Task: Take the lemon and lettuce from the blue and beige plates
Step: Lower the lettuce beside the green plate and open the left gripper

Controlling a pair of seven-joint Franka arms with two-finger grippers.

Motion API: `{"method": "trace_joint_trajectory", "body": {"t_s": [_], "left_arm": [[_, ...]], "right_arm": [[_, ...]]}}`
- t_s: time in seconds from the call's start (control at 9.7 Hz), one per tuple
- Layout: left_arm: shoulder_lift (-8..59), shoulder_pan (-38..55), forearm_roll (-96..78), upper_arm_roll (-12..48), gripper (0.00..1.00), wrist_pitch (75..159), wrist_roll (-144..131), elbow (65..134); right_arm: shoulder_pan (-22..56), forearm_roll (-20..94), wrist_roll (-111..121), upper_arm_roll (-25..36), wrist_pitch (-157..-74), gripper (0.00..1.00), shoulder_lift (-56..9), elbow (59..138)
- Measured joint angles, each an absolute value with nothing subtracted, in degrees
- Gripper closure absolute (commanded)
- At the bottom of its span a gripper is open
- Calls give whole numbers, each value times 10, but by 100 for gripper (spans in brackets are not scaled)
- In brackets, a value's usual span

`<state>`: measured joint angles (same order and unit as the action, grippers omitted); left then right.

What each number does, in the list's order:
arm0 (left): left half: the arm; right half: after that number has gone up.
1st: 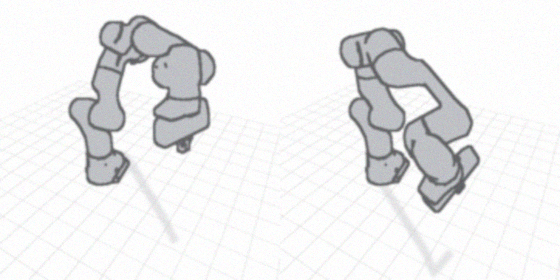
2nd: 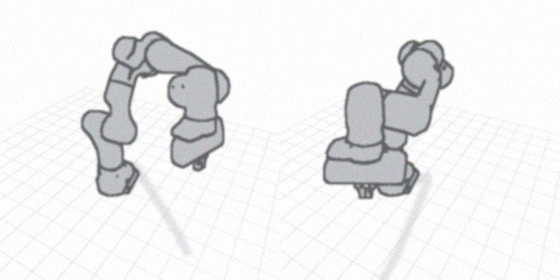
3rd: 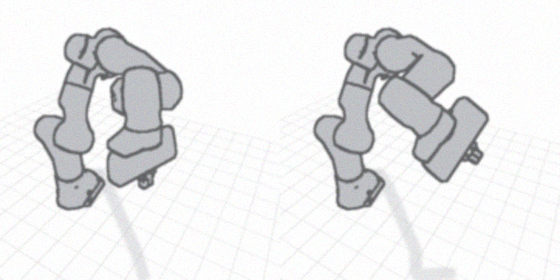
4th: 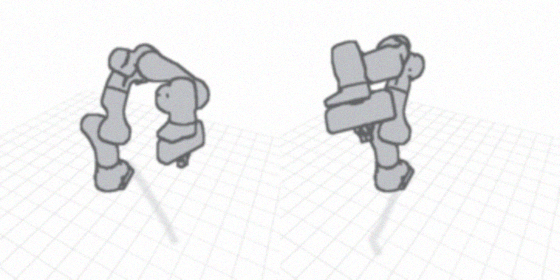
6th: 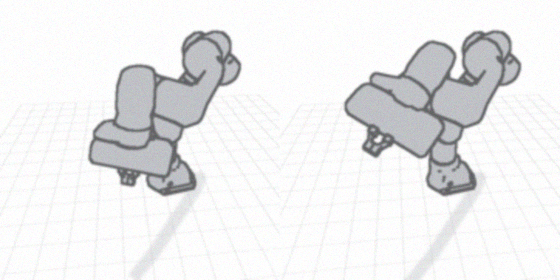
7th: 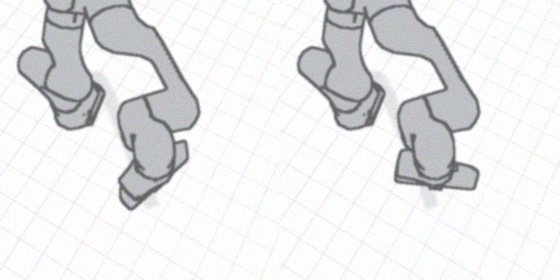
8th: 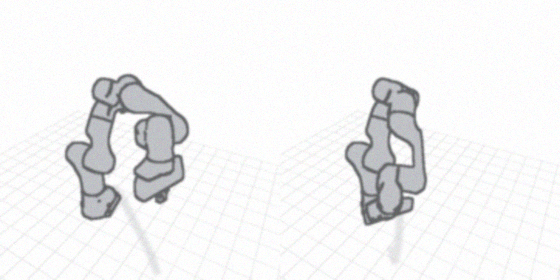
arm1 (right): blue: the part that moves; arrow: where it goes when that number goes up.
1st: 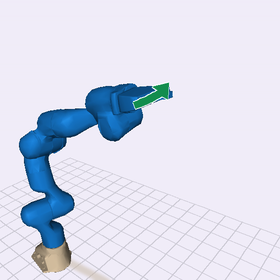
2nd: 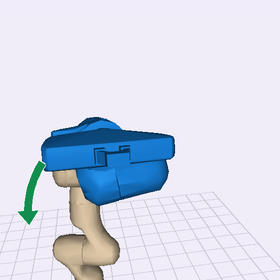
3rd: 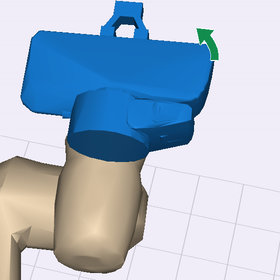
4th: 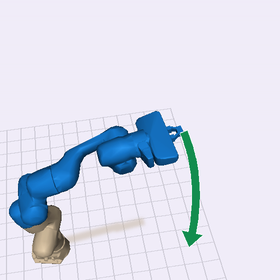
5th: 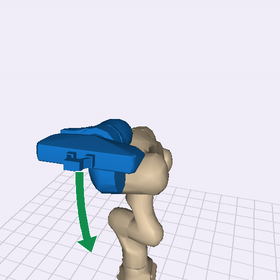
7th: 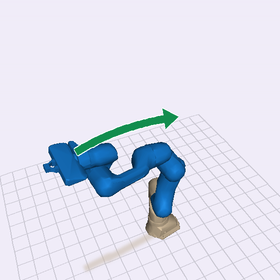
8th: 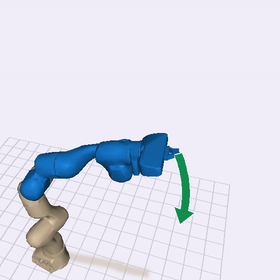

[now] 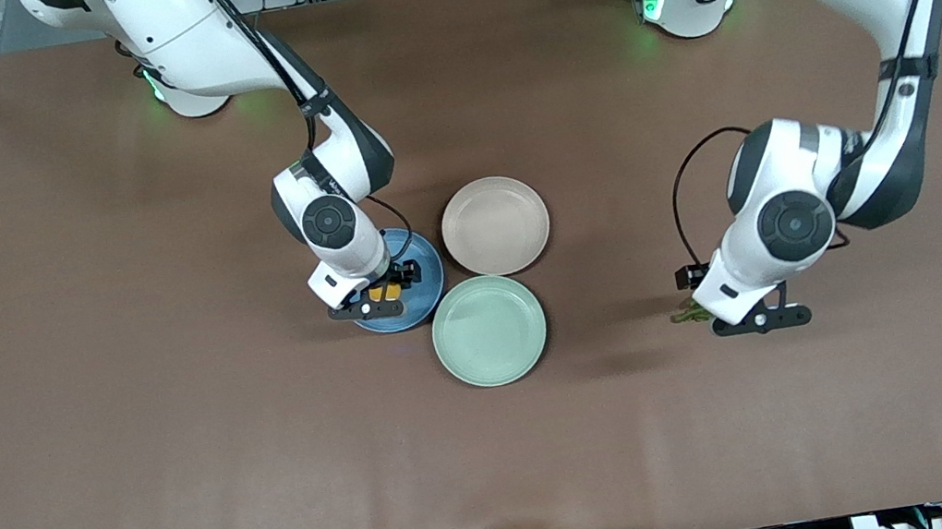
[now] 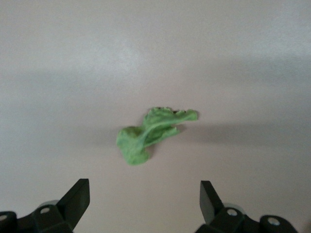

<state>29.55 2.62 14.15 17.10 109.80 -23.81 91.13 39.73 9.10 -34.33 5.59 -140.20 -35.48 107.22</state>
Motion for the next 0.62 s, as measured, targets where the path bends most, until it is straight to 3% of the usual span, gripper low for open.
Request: {"method": "trace_joint_trajectory", "body": {"t_s": [0.31, 0.62], "left_arm": [[228, -3, 99, 170, 0, 1085, -238, 979], [89, -8, 28, 165, 0, 1085, -237, 1091]], "right_arm": [[397, 91, -356, 56, -1400, 73, -357, 1072], [396, 99, -356, 59, -1359, 73, -355, 1053]]}}
